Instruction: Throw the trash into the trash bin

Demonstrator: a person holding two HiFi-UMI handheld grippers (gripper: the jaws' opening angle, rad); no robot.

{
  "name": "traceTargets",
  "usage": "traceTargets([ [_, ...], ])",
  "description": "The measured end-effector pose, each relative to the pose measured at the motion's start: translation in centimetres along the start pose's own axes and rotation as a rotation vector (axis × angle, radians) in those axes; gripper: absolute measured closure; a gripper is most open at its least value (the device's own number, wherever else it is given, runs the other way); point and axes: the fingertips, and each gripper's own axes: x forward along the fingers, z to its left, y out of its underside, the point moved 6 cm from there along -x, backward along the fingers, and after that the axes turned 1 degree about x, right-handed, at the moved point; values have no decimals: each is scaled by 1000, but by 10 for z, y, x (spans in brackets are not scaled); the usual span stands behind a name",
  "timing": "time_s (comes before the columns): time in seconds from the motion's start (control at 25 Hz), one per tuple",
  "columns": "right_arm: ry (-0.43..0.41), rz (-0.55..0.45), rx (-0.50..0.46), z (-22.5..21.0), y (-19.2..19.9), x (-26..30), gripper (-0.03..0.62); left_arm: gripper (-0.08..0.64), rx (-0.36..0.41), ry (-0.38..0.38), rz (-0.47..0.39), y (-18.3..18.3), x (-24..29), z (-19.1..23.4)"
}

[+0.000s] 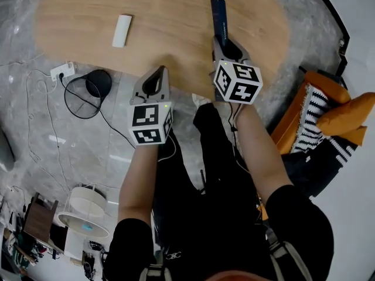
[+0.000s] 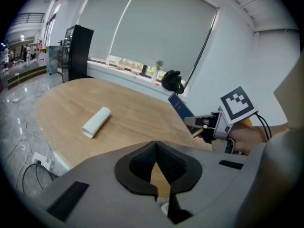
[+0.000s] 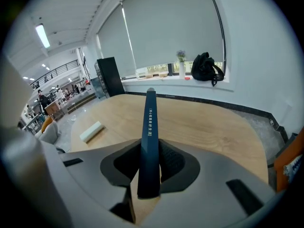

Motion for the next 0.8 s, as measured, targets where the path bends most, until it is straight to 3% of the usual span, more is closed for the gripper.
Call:
traceTargets([
  [0.4,-44,-45,-30,22,-24,-51,506,548,-39,-32,-68,-15,-24,-5],
  [0.64,-150,-2,-116,62,-23,-59,506,548,-120,-121,-125,-12,-60,10],
  [0.8,-253,39,-192,118,-14,-55,506,548,-176,-191,-149,5,-95,35],
])
